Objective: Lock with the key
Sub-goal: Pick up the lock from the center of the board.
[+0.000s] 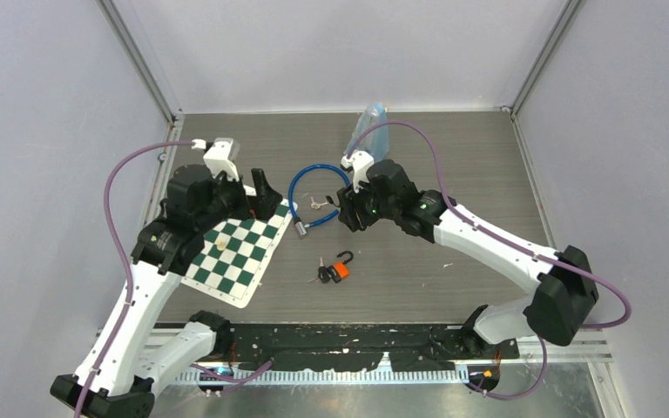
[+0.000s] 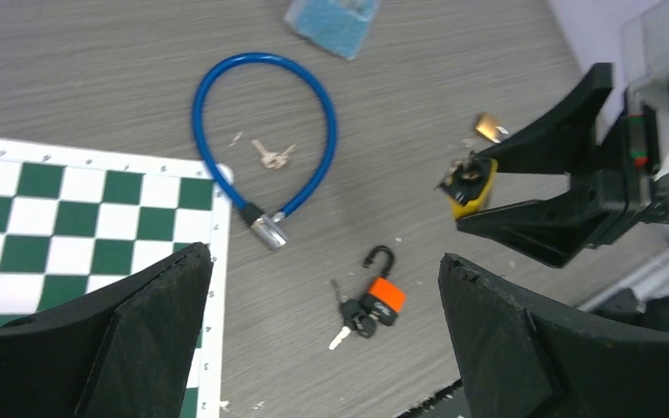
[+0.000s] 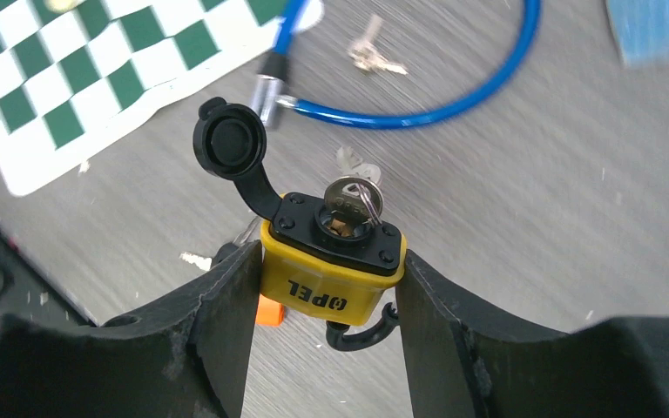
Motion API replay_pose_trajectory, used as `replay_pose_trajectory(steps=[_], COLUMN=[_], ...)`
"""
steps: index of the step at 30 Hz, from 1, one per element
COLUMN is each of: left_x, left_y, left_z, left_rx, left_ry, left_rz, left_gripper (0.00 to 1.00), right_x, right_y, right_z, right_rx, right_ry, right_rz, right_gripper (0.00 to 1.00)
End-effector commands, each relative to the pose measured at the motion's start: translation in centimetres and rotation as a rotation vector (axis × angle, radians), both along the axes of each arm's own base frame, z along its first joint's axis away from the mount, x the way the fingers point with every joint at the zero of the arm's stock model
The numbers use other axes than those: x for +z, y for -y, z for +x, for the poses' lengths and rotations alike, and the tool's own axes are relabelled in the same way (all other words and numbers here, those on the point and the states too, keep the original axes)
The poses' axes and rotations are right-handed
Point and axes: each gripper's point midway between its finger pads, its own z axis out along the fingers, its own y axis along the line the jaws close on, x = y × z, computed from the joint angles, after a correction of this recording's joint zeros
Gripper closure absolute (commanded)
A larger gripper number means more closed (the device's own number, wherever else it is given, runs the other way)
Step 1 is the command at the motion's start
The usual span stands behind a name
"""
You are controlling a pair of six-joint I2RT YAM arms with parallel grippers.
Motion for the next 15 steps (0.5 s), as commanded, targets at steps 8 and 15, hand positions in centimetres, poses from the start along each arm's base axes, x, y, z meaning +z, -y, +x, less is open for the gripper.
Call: replay_pose_trajectory(steps=[8,15], left_x=[6.2,7.2], left_y=[6.8,9.9], left_z=[-4.9,-4.6], left_rx=[-0.451,-0.583], left_ry=[-0.021,-0.081], left_rz=[-0.280,-0.423], left_gripper=[0.08,0.15], right_x=[12.5,14.8], right_y=[-1.5,-2.6], right_z=[-2.0,-2.4], right_rx=[0.458,0.559], right_ry=[0.585,0.735], right_rz=[0.011,-0.015], right_gripper=[0.94,0.95])
